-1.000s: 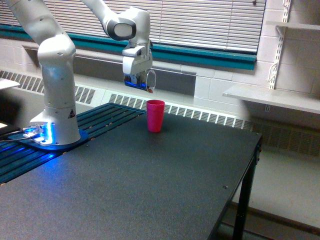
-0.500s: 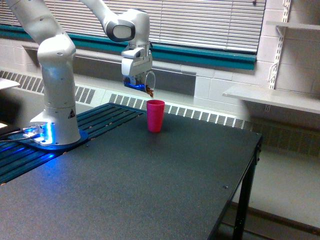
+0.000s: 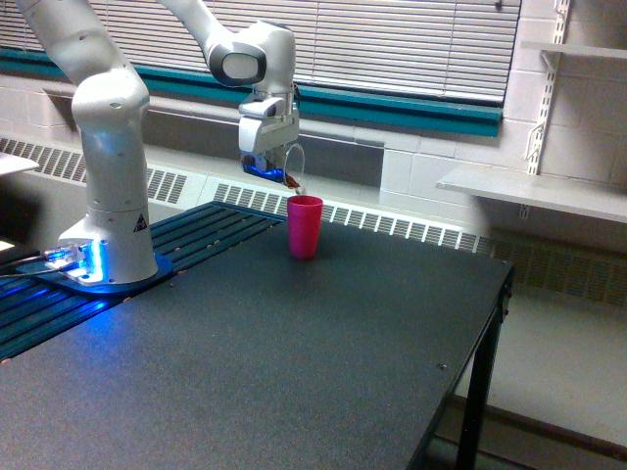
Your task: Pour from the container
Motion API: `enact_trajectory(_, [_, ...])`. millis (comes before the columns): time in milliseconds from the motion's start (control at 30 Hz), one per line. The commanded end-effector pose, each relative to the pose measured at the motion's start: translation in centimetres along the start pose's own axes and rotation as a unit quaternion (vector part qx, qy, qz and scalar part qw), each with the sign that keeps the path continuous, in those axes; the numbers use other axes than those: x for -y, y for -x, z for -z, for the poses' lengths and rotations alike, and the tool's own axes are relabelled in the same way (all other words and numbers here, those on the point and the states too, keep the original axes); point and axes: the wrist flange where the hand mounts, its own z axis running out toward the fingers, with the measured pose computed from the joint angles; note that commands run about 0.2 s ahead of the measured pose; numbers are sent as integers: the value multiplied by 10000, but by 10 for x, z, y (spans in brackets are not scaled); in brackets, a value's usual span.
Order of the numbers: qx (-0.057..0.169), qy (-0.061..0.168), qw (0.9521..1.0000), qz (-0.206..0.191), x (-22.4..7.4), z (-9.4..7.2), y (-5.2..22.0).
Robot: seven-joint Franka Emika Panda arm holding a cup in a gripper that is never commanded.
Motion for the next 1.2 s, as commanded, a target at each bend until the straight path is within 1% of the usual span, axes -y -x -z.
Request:
enact_trajectory(33, [20, -16, 10000, 46, 1, -1, -1])
enact_trajectory(533, [65, 8, 9999, 82, 3, -4, -2])
enact_trajectory(900, [93, 22, 9999, 98, 5, -5, -9])
enact_trajectory(1200, [190, 42, 9997, 143, 6, -6, -11])
